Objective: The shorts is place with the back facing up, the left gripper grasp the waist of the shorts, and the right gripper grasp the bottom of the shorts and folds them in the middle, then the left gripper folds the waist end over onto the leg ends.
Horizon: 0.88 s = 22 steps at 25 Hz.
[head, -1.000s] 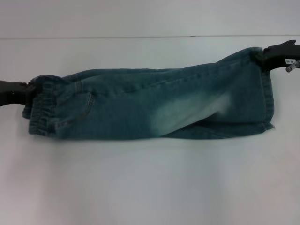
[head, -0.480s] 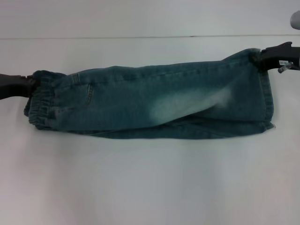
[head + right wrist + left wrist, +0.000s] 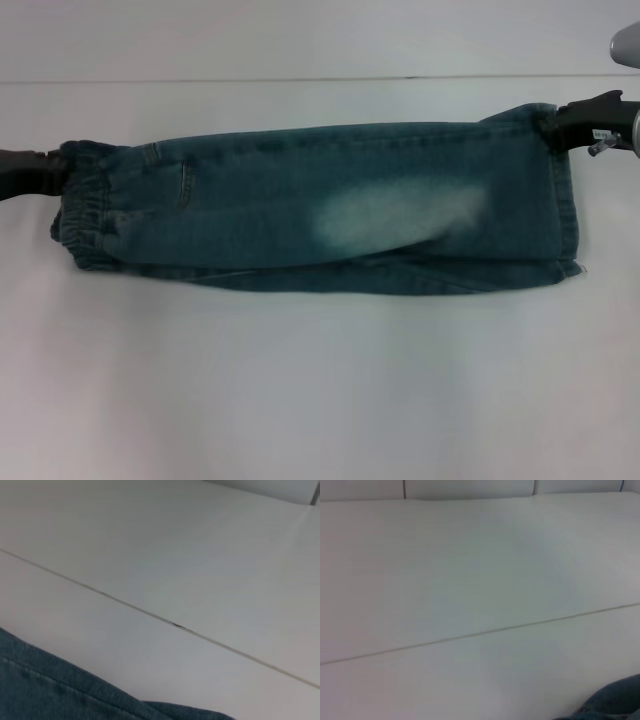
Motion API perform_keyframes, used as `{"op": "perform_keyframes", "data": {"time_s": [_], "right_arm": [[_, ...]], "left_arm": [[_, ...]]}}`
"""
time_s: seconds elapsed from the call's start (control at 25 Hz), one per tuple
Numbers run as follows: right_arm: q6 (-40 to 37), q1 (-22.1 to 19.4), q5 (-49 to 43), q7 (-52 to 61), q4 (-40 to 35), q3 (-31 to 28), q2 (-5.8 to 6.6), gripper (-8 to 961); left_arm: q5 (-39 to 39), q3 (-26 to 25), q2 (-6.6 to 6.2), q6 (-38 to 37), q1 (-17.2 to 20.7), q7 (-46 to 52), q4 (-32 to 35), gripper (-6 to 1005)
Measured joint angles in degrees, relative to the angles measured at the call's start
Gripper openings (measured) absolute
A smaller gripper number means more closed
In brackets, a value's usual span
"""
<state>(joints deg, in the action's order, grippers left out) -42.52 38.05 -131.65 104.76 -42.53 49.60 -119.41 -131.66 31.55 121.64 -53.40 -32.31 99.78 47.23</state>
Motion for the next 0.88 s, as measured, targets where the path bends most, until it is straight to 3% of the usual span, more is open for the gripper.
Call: {"op": "perform_keyframes", "data": {"time_s": [0.52, 0.76, 0.88], "right_arm": [[0.23, 0.15, 0.06, 0.03, 0.0, 1.81, -0.24, 56], [-0.23, -0.46, 0.08, 0.3, -1.02, 1.92, -0.21, 213], [-1.12, -1.65, 0.33, 0.32, -3.22, 1.97, -0.28, 324]], "left_arm": [[0.1, 5.1, 2.15, 5.84, -0.65, -0.78, -0.06, 57], [0.1, 5.65, 2.21, 5.63, -0.32, -0.42, 1.34, 209], [0.11, 5.55, 2.23, 5.32, 0.18, -0.36, 2.4, 442]]}}
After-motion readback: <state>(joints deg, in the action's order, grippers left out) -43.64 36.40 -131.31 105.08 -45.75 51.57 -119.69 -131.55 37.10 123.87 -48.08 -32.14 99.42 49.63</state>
